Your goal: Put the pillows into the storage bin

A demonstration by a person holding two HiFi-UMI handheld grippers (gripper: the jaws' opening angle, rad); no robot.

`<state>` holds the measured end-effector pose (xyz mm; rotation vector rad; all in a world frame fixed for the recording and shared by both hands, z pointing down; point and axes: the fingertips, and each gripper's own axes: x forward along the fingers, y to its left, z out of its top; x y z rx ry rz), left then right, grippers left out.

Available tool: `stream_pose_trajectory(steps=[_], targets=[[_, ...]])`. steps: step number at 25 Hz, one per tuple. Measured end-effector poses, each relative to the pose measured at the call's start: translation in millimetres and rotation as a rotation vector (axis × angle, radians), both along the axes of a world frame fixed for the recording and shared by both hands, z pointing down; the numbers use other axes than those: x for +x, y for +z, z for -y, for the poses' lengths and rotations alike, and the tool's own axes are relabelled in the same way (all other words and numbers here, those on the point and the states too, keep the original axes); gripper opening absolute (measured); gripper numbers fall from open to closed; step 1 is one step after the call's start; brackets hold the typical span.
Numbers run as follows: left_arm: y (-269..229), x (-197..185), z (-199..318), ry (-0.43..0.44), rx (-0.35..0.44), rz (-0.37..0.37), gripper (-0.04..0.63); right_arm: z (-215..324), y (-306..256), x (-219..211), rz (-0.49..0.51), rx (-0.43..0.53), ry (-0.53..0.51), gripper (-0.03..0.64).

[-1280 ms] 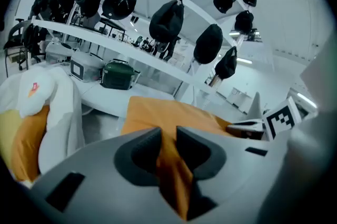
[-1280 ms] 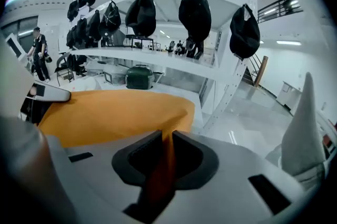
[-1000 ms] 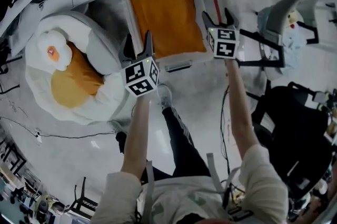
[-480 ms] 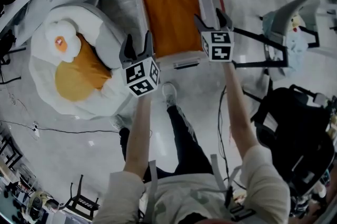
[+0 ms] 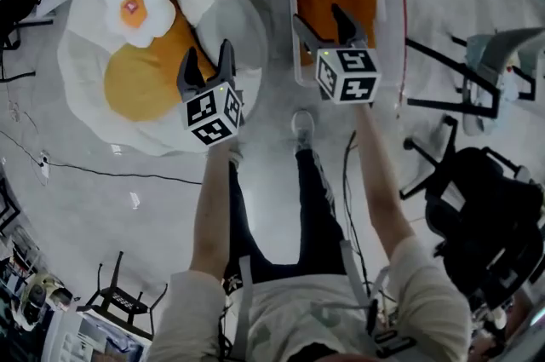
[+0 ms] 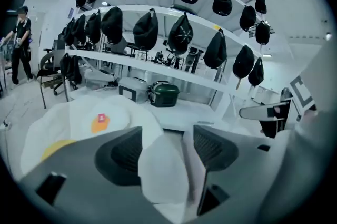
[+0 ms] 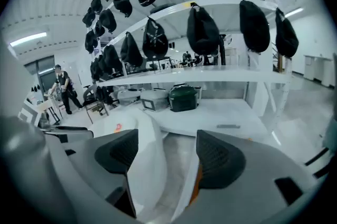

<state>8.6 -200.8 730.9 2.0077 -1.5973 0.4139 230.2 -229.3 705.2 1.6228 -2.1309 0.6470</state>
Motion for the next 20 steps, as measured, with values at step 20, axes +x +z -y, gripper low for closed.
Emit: stream_pose_trajectory(steps=[20], targets=[[320,-184,-163,0.282,-0.486,0.002,0.284,-121,285,-300,-0.218,-0.339,-0.593,0.314]])
